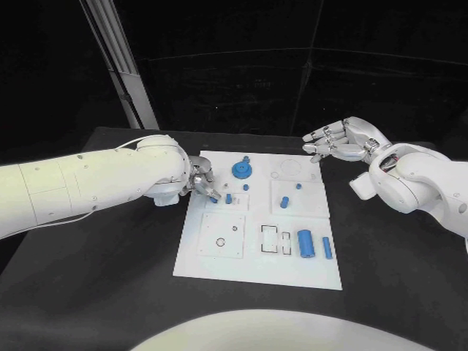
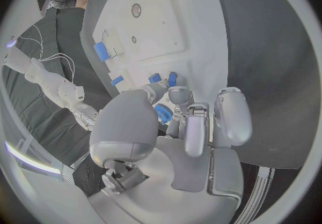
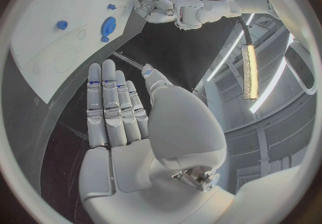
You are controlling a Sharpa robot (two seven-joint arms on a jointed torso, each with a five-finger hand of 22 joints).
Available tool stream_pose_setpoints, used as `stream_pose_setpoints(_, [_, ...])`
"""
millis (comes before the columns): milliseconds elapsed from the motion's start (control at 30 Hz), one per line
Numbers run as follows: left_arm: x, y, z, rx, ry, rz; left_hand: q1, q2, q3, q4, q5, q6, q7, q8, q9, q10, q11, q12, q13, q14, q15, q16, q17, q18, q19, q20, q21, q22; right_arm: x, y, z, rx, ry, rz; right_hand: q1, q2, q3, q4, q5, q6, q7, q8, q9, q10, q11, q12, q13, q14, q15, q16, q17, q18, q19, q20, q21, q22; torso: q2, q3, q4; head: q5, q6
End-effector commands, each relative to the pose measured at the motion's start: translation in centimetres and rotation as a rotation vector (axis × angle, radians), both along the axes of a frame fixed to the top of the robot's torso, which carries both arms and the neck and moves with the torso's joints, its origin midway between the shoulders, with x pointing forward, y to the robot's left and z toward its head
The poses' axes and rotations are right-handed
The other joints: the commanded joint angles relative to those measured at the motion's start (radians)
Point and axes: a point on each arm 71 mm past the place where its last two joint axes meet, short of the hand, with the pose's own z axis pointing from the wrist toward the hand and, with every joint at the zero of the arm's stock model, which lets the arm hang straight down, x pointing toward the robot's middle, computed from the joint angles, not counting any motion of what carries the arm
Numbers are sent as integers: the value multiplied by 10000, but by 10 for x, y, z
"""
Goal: Assemble the parts on the task board
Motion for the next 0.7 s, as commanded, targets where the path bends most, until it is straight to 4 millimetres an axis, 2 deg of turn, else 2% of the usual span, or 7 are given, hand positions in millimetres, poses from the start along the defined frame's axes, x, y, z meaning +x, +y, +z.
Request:
stream_pose_setpoints(33, [-1, -1, -2, 138, 158, -126, -169, -81, 523, -453, 64, 59, -91, 80, 3, 65, -25, 57, 10, 1057, -93, 31, 2634, 86, 38, -46, 46, 25, 0, 1, 1, 68, -9, 102, -11, 52, -6, 44, -40, -65, -28, -1, 15, -64, -13, 47, -17, 22, 53, -60, -17, 45, -6, 48, -41, -19, -16, -2, -7, -9, -22])
stream_pose_setpoints(367, [1, -1, -2, 195, 202, -126, -759, -302, 194, -73, 64, 181, -141, 161, 22, 90, -63, 64, -19, 1057, -127, 31, 2634, 82, 53, -76, 49, 52, -1, 0, 2, 66, -14, 94, -44, 34, -35, 59, -8, -66, -25, 1, 18, -74, -8, 55, -21, 22, 59, -75, -20, 44, 0, 52, -59, -30, -21, -8, -8, -31, -50])
stream_pose_setpoints(700, [4, 1, -3, 256, 183, -25, -1187, -356, -59, 252, 98, 286, -178, 200, 15, 122, -92, 95, -1, 1057, -153, 31, 2634, 72, 78, -99, 74, 107, -1, 1, 2, 70, -15, 104, -61, 32, -48, 69, 17, -65, -24, 3, 19, -77, -7, 60, -22, 24, 61, -83, -21, 44, 3, 54, -69, -35, -40, -13, -4, -62, -88])
